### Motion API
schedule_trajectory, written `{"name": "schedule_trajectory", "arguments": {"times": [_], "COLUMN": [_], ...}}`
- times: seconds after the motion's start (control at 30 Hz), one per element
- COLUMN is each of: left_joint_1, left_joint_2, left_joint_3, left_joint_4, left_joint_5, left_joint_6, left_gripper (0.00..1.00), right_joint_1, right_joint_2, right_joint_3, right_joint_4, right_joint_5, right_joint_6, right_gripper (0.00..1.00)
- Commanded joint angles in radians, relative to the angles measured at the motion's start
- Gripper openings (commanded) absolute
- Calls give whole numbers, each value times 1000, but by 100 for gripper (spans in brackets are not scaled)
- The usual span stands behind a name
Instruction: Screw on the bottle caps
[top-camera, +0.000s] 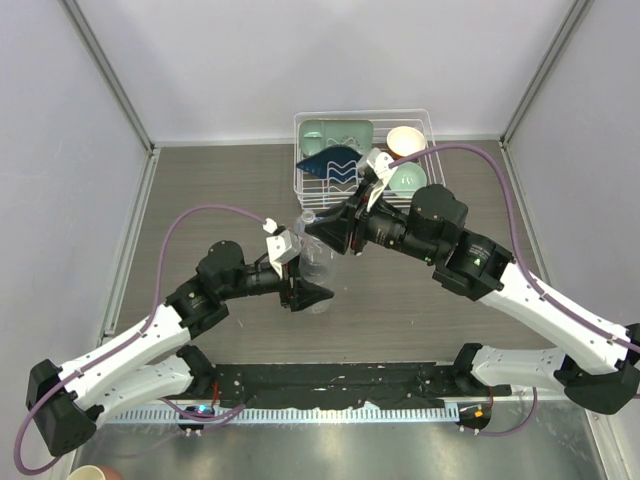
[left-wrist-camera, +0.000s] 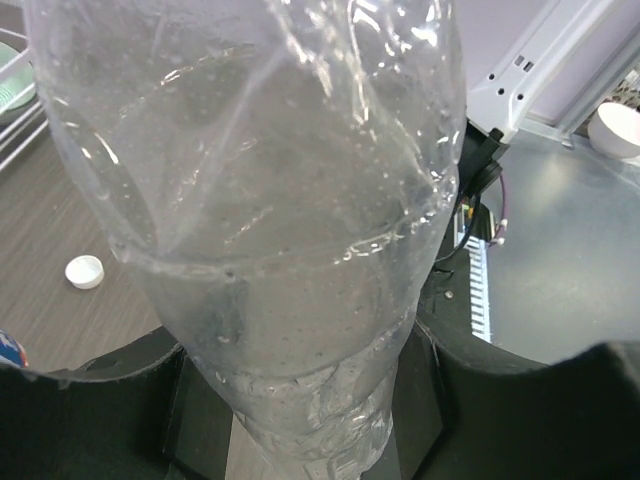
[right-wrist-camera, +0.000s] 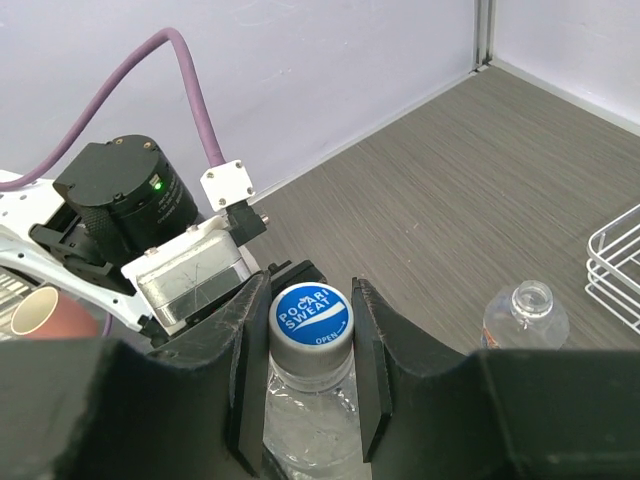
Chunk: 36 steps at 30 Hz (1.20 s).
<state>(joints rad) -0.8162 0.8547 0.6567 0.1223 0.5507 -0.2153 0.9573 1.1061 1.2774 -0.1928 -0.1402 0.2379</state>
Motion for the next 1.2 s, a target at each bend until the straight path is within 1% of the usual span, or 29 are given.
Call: {"name": "schedule_trajectory", "arguments": {"times": [0.0, 0.07, 0.2, 0.27, 0.3, 0.37, 0.4, 0.5, 0.63, 0.83, 0.87, 0.9, 0.97, 1.0, 1.1, 1.17], "left_joint_1": [12, 17, 18, 17, 17, 17, 17, 17, 17, 17, 18, 17, 17, 17, 17, 17], "left_joint_2": [-37, -31, -17, -13, -3, 7, 18, 30, 41, 43, 44, 44, 43, 43, 43, 40], "left_joint_3": [47, 44, 53, 49, 49, 55, 60, 80, 95, 93, 89, 87, 83, 81, 78, 77], "left_joint_4": [264, 270, 260, 283, 296, 324, 327, 327, 332, 335, 336, 335, 333, 333, 332, 330], "left_joint_5": [-9, -32, -132, -178, -187, -213, -216, -248, -319, -357, -359, -360, -353, -351, -342, -348], "left_joint_6": [145, 187, 206, 202, 182, 156, 133, 110, 90, 85, 85, 85, 82, 82, 77, 79], "left_gripper": [0, 0, 0, 0, 0, 0, 0, 0, 0, 0, 0, 0, 0, 0, 0, 0], "right_joint_1": [26, 34, 57, 72, 93, 116, 130, 182, 251, 323, 339, 345, 354, 356, 356, 356], "right_joint_2": [20, 15, 3, 1, 0, 8, 12, 20, 32, 58, 67, 77, 86, 89, 90, 86], "right_joint_3": [11, 13, -7, -29, -36, -55, -59, -82, -105, -87, -81, -73, -55, -49, -27, -13], "right_joint_4": [-229, -247, -243, -217, -206, -174, -163, -119, -83, -83, -88, -91, -96, -96, -91, -76], "right_joint_5": [-19, 19, 86, 119, 173, 223, 276, 364, 566, 732, 757, 771, 769, 769, 755, 751], "right_joint_6": [-20, -26, -25, -22, -20, -19, -20, -19, -20, -15, -15, -15, -15, -12, -11, -14], "right_gripper": [2, 1, 1, 1, 1, 1, 1, 1, 1, 1, 2, 9, 17, 25, 36, 39]}}
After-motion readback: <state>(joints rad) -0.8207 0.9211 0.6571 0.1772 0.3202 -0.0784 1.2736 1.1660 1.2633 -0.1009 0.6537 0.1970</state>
